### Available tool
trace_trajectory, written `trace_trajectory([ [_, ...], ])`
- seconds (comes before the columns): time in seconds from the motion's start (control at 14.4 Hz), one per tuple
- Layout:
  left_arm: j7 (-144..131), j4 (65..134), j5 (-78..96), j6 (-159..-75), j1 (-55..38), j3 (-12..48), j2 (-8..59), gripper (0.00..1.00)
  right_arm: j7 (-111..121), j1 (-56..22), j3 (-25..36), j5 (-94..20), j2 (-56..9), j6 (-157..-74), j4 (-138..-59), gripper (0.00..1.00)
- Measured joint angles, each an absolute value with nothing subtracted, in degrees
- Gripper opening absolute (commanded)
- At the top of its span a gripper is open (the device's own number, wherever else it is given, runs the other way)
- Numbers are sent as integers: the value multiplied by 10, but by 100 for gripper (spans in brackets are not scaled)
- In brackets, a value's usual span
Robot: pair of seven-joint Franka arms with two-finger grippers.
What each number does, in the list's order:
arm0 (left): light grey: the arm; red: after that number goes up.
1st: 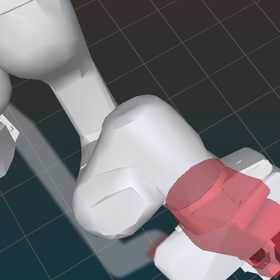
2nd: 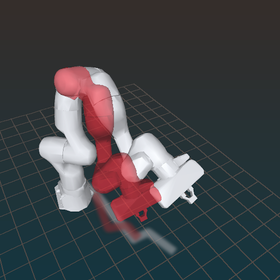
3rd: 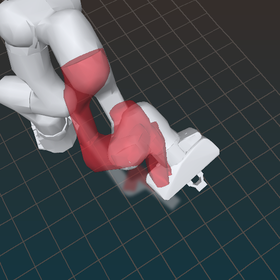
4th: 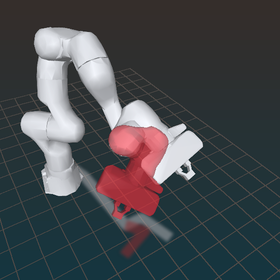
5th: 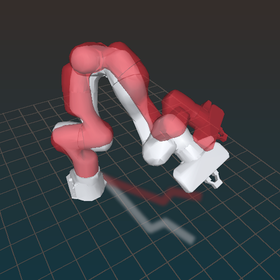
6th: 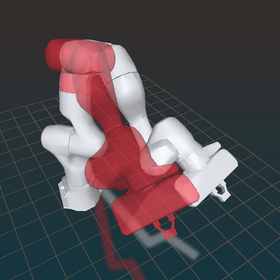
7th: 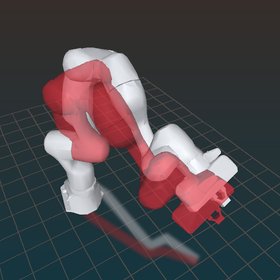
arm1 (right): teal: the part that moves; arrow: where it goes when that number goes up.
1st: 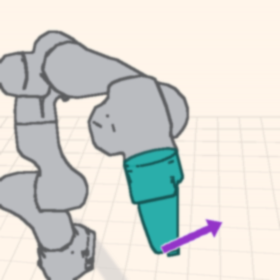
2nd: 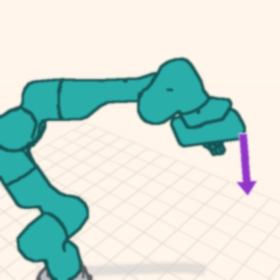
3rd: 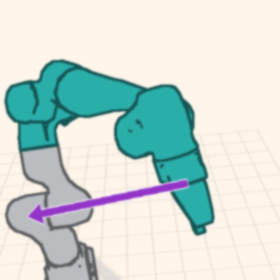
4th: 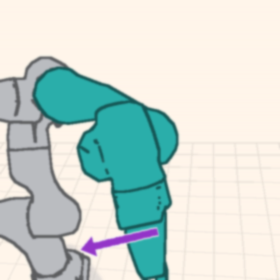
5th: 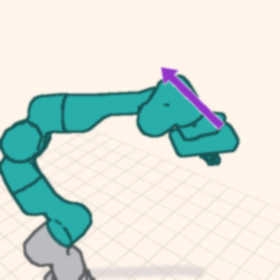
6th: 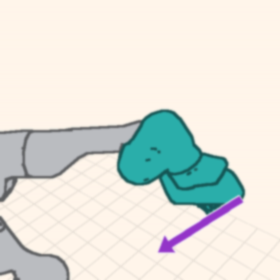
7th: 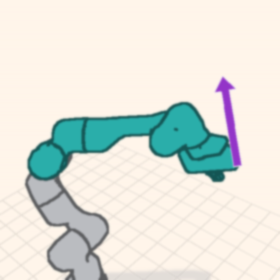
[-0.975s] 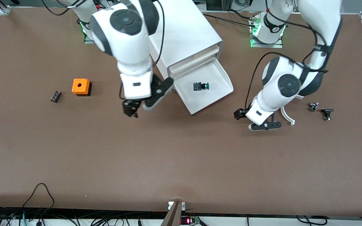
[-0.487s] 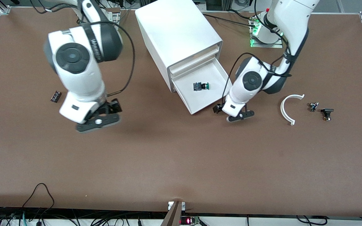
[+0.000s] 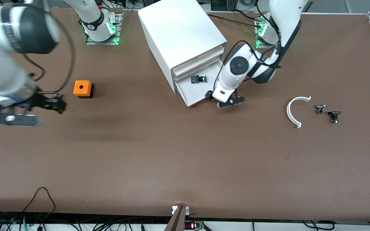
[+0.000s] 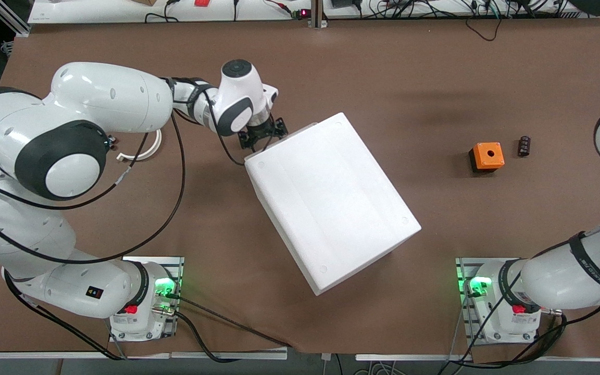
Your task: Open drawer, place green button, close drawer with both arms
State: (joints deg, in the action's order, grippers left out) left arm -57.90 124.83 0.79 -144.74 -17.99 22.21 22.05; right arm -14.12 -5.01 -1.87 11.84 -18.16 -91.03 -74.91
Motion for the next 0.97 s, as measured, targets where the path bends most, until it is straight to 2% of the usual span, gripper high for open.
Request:
trace_trajectory([
  [0.21, -686, 1266, 8, -1442, -185, 278, 205, 100, -139, 12, -17, 61, -165, -917, -774, 100],
  [0.35, -717, 1268, 8, -1439, -187, 291, 201, 100, -124, 25, -15, 46, -153, -911, -789, 100],
  [0.56, -718, 1265, 8, -1437, -180, 284, 198, 100, -108, 26, -13, 37, -132, -898, -818, 100],
  [0.7, -715, 1251, 8, -1438, -163, 260, 187, 100, -81, 25, -3, 22, -100, -909, -865, 100],
  [0.97, -538, 1221, 7, -1419, -66, 226, 139, 100, 15, 26, 32, 16, -30, -945, -962, 100],
])
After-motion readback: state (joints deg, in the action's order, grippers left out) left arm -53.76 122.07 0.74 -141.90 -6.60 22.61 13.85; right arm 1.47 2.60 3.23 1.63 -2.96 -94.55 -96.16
